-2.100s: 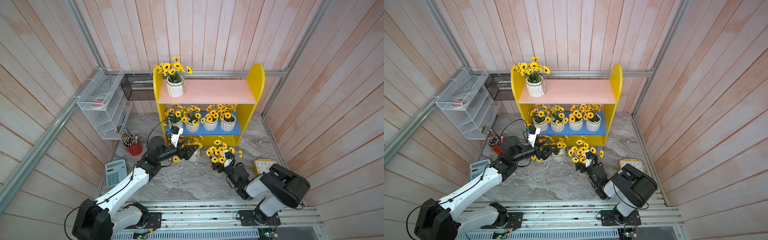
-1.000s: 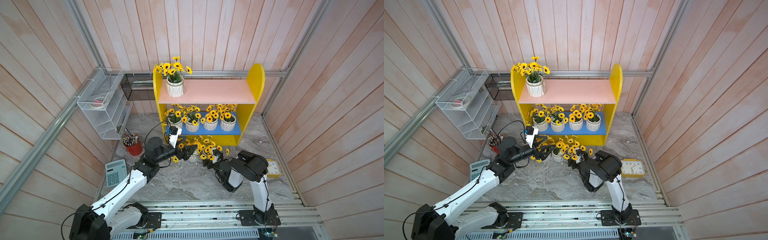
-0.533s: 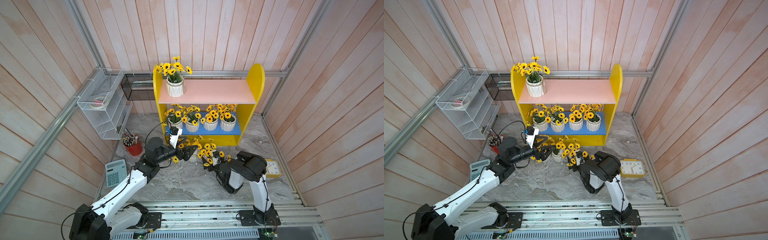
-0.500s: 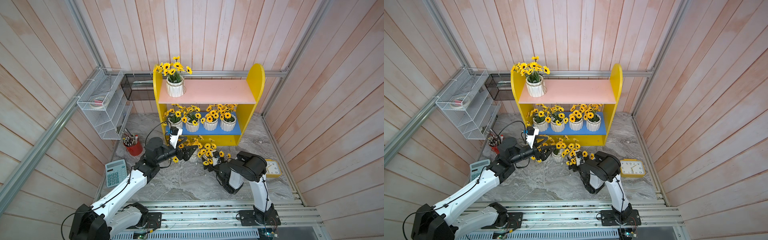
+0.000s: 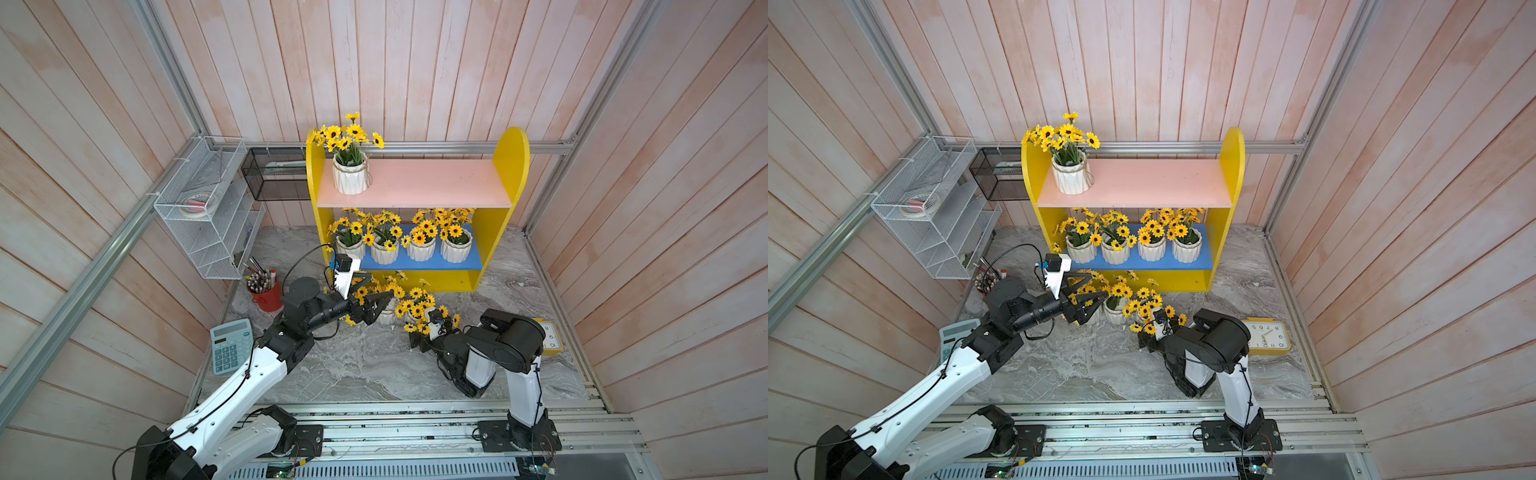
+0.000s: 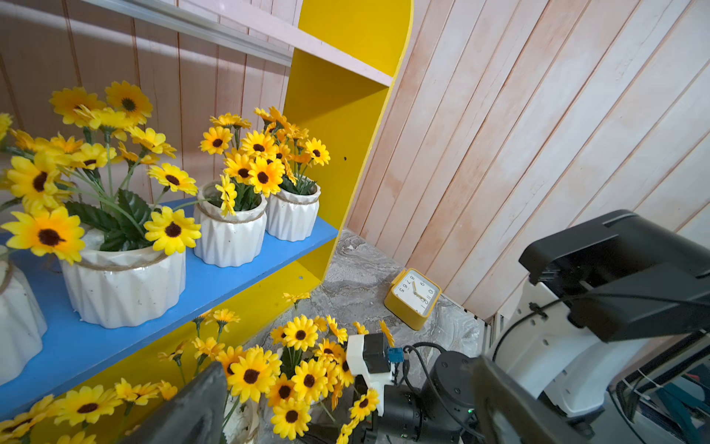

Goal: Take the sunflower pots off the shelves
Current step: Place the sunflower pot at the center of the board.

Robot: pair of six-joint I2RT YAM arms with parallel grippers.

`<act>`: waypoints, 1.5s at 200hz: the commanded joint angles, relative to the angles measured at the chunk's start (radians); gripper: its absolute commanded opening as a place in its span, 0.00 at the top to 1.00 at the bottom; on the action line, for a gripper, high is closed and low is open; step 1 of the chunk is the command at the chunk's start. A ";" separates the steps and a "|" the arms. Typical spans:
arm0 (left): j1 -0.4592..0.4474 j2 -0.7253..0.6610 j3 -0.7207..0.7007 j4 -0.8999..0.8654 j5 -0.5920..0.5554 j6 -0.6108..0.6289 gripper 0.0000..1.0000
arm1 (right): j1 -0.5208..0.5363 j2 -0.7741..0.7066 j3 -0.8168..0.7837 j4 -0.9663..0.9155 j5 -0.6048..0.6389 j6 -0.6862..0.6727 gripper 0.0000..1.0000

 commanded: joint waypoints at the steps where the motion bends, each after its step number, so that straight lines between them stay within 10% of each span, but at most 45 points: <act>1: -0.005 -0.024 0.000 -0.019 -0.013 -0.005 0.00 | 0.013 -0.007 -0.043 0.106 0.037 0.029 0.02; 59: -0.006 -0.041 -0.010 -0.026 -0.014 0.004 0.00 | 0.014 0.007 -0.026 0.119 0.043 -0.004 0.23; 154: -0.006 -0.051 -0.001 -0.049 -0.038 0.027 0.00 | -0.001 -0.003 0.023 0.045 0.021 -0.041 0.26; 216: -0.005 -0.049 0.033 -0.049 -0.187 0.016 0.00 | -0.009 -0.072 0.007 -0.025 -0.008 -0.004 0.26; 300: -0.005 -0.019 0.214 -0.193 -0.518 0.100 0.00 | 0.163 -0.483 -0.030 -0.689 0.273 0.092 0.02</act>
